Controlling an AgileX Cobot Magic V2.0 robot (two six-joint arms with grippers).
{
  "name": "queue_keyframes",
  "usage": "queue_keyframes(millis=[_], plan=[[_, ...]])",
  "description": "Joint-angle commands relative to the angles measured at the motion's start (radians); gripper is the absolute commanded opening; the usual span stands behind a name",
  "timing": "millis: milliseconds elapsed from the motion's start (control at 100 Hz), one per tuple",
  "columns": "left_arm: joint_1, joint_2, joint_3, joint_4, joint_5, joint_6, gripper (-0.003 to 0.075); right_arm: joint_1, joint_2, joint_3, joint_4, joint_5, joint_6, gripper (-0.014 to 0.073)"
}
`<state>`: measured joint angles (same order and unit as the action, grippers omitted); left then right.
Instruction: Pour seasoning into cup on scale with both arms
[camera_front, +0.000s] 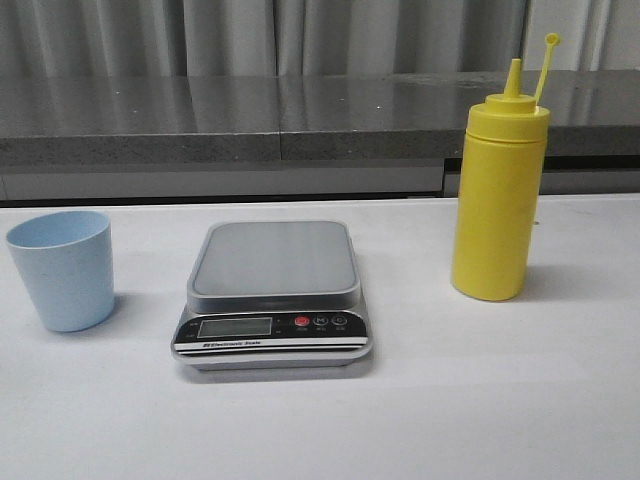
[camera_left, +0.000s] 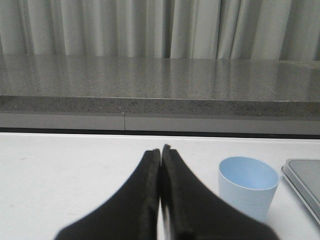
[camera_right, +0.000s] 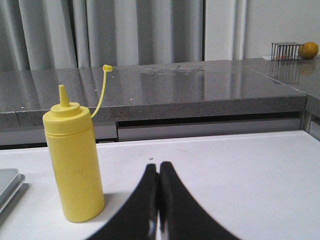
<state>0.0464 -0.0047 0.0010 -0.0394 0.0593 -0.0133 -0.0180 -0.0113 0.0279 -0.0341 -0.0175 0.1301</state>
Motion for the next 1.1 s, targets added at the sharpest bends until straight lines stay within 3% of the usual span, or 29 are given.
queue_keyframes(millis=[0,790,1090], plan=[[0.001,-0.033,0.036,-0.009,-0.086,-0.002,-0.002,0.0,-0.022,-0.015,-0.003,-0.08,0.0,-0.0068],[0.001,-0.033,0.036,-0.009,-0.095,-0.002,-0.002,0.0,-0.022,-0.015,-0.003,-0.08,0.0,-0.0068],[0.001,-0.018,-0.057,-0.009,-0.041,-0.002,-0.002,0.0,-0.022,-0.015,-0.003,-0.08,0.0,-0.0068]])
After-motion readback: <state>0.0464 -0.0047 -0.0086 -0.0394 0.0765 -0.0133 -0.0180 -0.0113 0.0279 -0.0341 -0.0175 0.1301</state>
